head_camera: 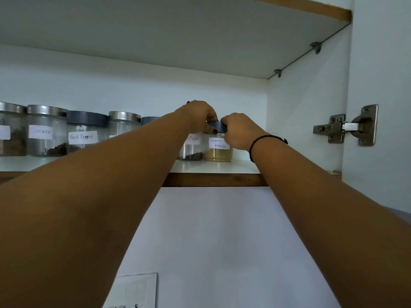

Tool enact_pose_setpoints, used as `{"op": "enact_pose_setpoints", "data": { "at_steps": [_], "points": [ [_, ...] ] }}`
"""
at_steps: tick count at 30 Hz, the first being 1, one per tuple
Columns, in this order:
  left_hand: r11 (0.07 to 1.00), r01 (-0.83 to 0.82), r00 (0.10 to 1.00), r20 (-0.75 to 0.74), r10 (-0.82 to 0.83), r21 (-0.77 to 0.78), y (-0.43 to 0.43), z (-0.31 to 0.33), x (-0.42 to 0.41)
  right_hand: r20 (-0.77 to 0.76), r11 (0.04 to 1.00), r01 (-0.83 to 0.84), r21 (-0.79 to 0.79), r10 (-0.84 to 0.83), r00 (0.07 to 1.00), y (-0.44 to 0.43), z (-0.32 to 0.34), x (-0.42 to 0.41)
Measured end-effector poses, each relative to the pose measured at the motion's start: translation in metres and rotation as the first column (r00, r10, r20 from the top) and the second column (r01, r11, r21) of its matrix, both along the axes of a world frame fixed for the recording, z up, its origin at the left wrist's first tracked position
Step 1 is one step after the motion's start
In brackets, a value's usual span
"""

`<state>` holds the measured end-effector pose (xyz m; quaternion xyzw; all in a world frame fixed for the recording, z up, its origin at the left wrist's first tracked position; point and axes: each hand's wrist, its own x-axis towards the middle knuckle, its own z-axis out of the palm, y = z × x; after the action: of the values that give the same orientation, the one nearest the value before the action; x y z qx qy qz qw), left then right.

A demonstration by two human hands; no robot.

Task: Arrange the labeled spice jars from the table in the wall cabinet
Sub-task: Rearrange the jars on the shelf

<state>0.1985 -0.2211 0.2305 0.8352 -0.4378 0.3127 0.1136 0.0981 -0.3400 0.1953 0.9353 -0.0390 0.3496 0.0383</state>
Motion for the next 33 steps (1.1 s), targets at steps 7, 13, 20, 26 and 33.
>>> {"op": "enact_pose_setpoints", "data": {
  "at_steps": [7, 13, 20, 26, 33],
  "points": [
    [0.993, -0.097, 0.991, 0.096, 0.090, 0.063, -0.004, -0.002, 0.002, -0.058, 0.999, -0.049, 0.011, 0.050, 0.997, -0.004, -0.006, -0.002],
    [0.979, -0.169, 0.975, 0.164, 0.150, 0.110, -0.005, -0.003, 0.002, -0.104, 1.000, 0.016, -0.002, -0.016, 0.994, -0.003, -0.007, 0.000],
    [0.955, -0.251, 0.947, 0.245, 0.208, 0.159, -0.005, -0.010, -0.003, -0.073, 0.995, -0.017, 0.099, 0.025, 0.997, -0.007, -0.009, -0.004],
    [0.974, -0.194, 0.832, 0.505, 0.228, -0.120, -0.015, -0.011, -0.021, 0.247, 0.990, -0.043, 0.135, 0.009, 0.969, -0.009, -0.009, -0.016],
    [0.963, -0.062, 0.858, 0.479, 0.186, -0.263, 0.024, -0.011, -0.041, 0.341, 0.974, -0.156, 0.164, 0.092, 0.936, 0.014, -0.014, -0.044]
  ]
}}
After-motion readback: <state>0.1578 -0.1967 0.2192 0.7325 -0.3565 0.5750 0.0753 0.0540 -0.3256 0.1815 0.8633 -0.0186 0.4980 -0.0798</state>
